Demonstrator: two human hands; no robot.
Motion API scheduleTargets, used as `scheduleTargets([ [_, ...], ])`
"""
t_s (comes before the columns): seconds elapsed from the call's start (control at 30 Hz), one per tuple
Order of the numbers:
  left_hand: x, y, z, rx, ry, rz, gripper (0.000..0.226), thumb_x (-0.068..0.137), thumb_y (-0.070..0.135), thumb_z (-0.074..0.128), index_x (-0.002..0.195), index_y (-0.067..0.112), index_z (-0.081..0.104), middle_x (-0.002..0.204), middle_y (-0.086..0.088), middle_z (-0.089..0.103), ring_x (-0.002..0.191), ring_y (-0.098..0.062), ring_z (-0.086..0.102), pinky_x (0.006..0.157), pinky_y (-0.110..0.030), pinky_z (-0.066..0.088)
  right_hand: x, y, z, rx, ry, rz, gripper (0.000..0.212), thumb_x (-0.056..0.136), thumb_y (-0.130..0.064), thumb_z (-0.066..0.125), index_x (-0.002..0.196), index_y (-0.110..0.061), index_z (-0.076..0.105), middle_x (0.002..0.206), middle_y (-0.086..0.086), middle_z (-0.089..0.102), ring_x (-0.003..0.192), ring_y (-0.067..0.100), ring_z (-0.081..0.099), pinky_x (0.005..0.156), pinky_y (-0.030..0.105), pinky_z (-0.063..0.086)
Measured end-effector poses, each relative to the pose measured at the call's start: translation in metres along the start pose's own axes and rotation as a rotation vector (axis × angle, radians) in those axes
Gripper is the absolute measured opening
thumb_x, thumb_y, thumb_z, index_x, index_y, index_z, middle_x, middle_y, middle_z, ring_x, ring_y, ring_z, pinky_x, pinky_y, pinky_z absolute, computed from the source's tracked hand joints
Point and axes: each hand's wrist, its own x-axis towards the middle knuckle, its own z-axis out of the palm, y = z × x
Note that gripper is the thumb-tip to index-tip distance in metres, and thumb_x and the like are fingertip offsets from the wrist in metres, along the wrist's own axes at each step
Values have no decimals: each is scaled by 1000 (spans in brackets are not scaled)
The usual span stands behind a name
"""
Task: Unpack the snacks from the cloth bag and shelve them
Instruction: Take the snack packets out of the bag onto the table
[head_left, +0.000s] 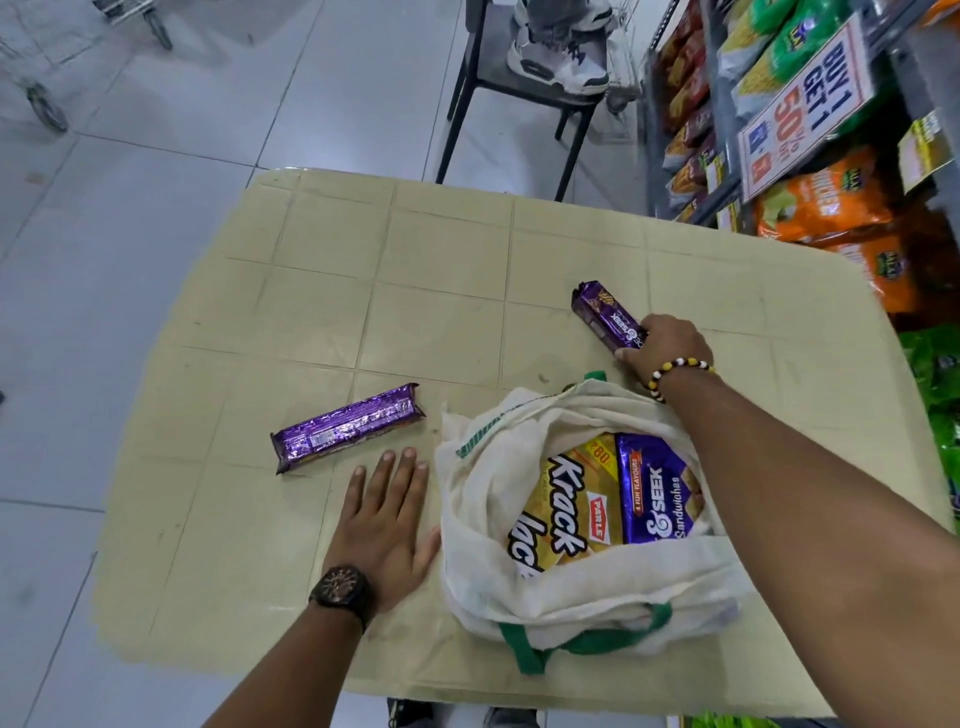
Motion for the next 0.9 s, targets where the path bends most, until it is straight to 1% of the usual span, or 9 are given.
scheduleTargets([
  [0.17, 1, -2, 2, 18, -9, -6, 81, 93, 59, 9, 155, 10, 26, 164, -13, 21, 151, -35, 19, 120, -58, 15, 0, 0, -11, -42, -95, -35, 52, 77, -43, 76, 115, -12, 60, 113, 15, 66, 101, 34, 62, 81, 38, 52],
  [0.33, 0, 0, -4, 22, -46, -29, 82, 93, 59, 4, 155, 11, 26, 163, -12, 22, 151, -34, 20, 121, -57, 13, -30, 7, -34, 68, 41, -98, 54, 83, -33, 71, 129, -8, 57, 125, 17, 63, 113, 35, 59, 89, 41, 50],
  [0.47, -3, 2, -8, 10, -90, -42, 85, 93, 60, -1, 153, 10, 32, 161, -13, 28, 148, -35, 26, 120, -54, 11, -81, 15, -55, 110, 112, -134, 46, 87, -28, 65, 129, -12, 58, 122, 15, 64, 108, 34, 61, 84, 40, 52],
  [0.57, -2, 5, -20, -23, -138, -51, 88, 90, 61, -9, 157, 13, 20, 166, -11, 14, 153, -33, 11, 122, -50, 1, -119, 17, -61, 109, 130, -145, 38, 87, -26, 63, 123, -13, 61, 115, 14, 65, 102, 34, 62, 82, 41, 55],
  [0.6, -5, 8, -30, -18, -157, -42, 87, 87, 59, -8, 158, 14, 14, 167, -9, 9, 154, -32, 5, 123, -50, 0, -134, 19, -63, 119, 123, -141, 38, 87, -25, 62, 123, -15, 61, 114, 13, 66, 101, 34, 62, 82, 42, 55],
  [0.63, -6, 10, -38, -25, -168, -28, 87, 84, 56, -5, 158, 15, 12, 167, -8, 10, 154, -31, 4, 123, -50, 2, -148, 20, -62, 128, 104, -132, 39, 86, -25, 61, 125, -16, 60, 114, 13, 65, 101, 33, 62, 82, 42, 55],
  [0.7, -8, 13, -55, -80, -95, -4, 81, 85, 49, 3, 156, 14, 22, 163, -9, 25, 151, -31, 18, 122, -50, 14, -171, 21, -60, 167, 90, -129, 41, 86, -22, 61, 127, -17, 60, 118, 11, 65, 104, 32, 63, 84, 41, 55],
  [0.8, -12, 21, -84, -275, 160, 39, 60, 93, 34, 25, 146, 12, 43, 147, -12, 51, 137, -32, 45, 113, -47, 36, -203, 17, -53, 235, 48, -211, 41, 86, -20, 63, 127, -16, 62, 124, 9, 66, 112, 29, 61, 95, 37, 50],
  [0.9, -18, 43, -115, -394, 407, 158, 45, 93, 24, 40, 134, 11, 54, 133, -11, 61, 122, -29, 55, 104, -48, 44, -232, 13, -40, 218, -95, -303, 40, 87, -27, 63, 126, -19, 62, 124, 5, 65, 115, 26, 60, 99, 37, 48],
])
